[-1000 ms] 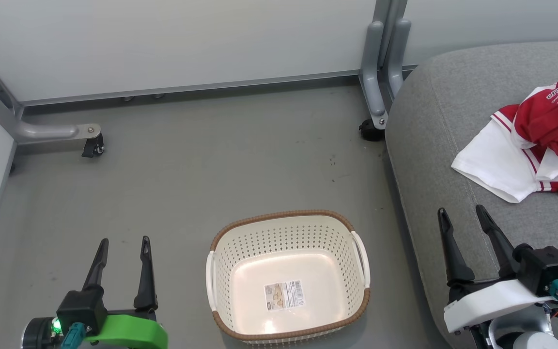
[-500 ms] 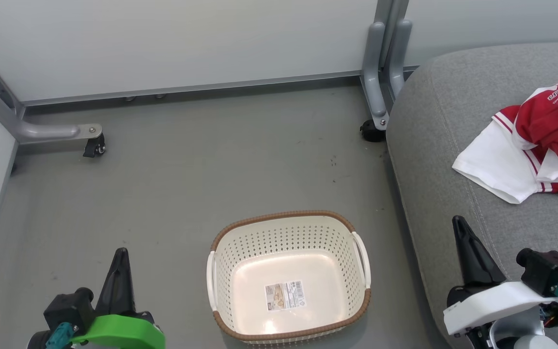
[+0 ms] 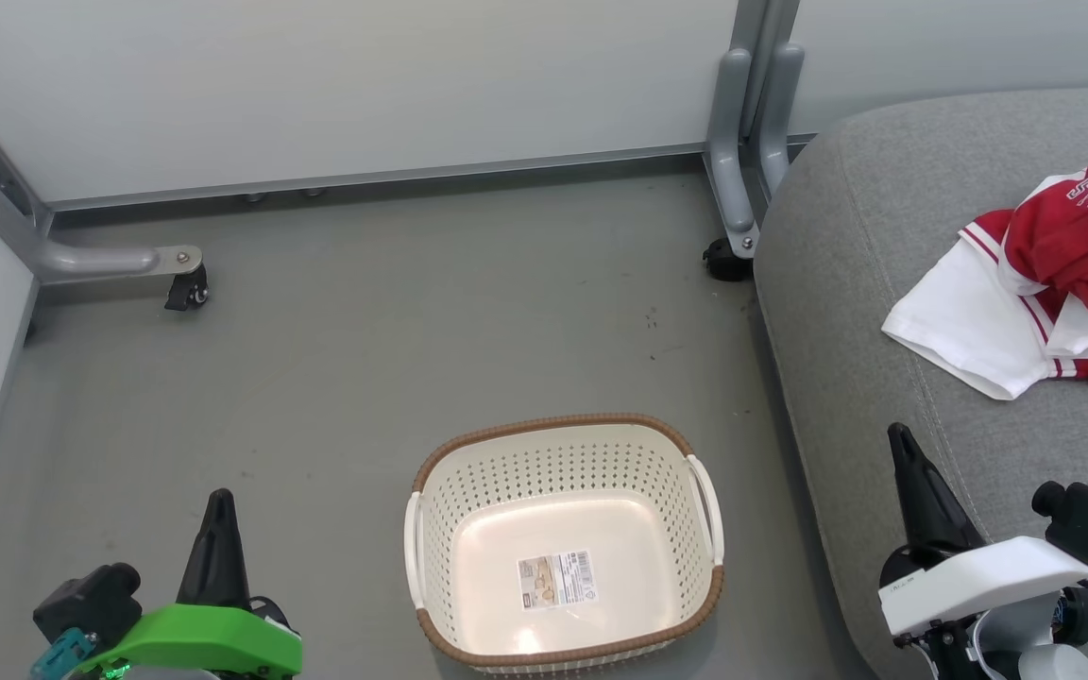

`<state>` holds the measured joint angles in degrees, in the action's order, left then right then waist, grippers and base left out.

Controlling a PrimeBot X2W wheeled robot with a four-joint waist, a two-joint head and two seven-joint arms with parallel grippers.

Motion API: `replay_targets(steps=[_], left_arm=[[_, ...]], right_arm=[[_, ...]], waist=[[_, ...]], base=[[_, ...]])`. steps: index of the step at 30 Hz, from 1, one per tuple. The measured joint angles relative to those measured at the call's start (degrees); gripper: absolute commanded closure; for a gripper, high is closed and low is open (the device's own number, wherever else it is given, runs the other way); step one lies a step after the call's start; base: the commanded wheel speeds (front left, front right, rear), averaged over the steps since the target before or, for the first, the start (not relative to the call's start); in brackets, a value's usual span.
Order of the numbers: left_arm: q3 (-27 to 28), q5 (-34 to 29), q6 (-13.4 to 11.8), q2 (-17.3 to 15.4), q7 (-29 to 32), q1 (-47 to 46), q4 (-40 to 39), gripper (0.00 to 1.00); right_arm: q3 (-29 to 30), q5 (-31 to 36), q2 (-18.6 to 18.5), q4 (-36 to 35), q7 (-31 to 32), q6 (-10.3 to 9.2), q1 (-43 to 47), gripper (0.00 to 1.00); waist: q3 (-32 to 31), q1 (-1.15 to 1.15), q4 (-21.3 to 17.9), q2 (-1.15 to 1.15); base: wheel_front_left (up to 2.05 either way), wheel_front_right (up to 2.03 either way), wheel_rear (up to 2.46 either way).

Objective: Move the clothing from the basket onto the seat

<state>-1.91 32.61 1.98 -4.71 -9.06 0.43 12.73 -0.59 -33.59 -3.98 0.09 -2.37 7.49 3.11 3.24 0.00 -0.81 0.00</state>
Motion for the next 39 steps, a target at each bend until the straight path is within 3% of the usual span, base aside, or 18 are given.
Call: replay_targets(steps=[39], left_arm=[[4.0,28.9,2.6,0.7,7.5,-3.1,0.6,1.0]], right_arm=[[1.5,-30.2,-0.7,6.7,2.7,-0.01,-4.4,1.0]], waist=[[-1.2,0.0,0.3,0.0]], base=[[0.0,0.0,0.0]])
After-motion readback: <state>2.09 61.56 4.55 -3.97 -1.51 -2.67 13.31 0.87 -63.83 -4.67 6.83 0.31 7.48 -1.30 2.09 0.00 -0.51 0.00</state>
